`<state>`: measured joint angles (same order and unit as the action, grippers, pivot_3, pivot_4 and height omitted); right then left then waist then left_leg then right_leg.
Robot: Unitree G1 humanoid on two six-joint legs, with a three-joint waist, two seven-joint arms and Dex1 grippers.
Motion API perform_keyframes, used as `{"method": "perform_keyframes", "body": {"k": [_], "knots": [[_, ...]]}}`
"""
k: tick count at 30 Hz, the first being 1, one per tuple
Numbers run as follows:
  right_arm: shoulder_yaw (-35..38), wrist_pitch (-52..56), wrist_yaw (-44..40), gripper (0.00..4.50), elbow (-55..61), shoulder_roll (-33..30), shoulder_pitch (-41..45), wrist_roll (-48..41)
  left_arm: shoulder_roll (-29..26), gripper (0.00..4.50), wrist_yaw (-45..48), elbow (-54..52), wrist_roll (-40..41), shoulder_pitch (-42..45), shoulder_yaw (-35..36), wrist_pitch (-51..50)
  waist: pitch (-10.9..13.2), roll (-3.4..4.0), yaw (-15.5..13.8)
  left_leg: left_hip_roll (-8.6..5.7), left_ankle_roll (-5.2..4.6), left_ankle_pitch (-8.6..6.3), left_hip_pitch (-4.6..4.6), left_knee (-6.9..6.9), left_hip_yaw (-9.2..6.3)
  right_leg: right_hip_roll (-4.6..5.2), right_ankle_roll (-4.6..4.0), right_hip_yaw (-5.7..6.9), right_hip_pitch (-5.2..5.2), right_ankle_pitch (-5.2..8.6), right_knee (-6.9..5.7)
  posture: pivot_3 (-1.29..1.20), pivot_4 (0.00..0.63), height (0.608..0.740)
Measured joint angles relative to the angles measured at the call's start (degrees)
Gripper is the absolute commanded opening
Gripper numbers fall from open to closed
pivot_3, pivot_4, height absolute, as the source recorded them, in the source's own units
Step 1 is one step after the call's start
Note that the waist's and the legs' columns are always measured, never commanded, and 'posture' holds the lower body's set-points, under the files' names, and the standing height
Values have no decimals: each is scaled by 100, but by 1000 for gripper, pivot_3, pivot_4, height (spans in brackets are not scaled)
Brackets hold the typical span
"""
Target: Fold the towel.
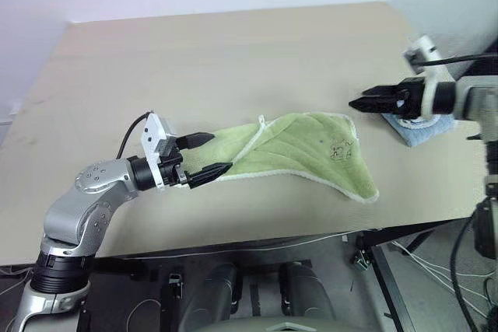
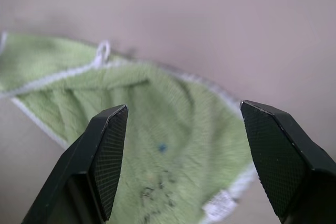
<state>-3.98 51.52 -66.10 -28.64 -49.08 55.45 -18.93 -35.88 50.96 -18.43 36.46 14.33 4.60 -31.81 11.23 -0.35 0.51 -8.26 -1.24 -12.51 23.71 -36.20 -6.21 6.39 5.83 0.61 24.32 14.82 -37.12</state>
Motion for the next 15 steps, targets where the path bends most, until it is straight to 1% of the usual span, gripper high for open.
{"method": "perform_keyframes", "body": {"k": [3, 10, 15], "knots": [[-209, -127, 198, 3597, -691, 386, 298, 279, 2, 4500, 98, 88, -102, 52, -89, 127, 0, 0, 10, 0, 1, 1, 0, -3, 0, -1, 0, 0, 2, -1, -6, 0, 150, 740], [-145, -765, 638, 3597, -2260, 961, 770, 656, 51, 4500, 266, 284, -234, 188, -176, 358, 0, 1, 18, 0, 2, 2, 0, -3, 0, -4, 0, 0, 3, -2, -8, 0, 150, 740], [38, -1270, 1016, 3597, -3201, 1057, 1076, 858, 277, 4500, 212, 429, -331, 430, -221, 482, 0, 1, 14, 0, 3, 2, 0, -5, 0, -6, 0, 0, 2, -2, -8, 0, 150, 740]]}}
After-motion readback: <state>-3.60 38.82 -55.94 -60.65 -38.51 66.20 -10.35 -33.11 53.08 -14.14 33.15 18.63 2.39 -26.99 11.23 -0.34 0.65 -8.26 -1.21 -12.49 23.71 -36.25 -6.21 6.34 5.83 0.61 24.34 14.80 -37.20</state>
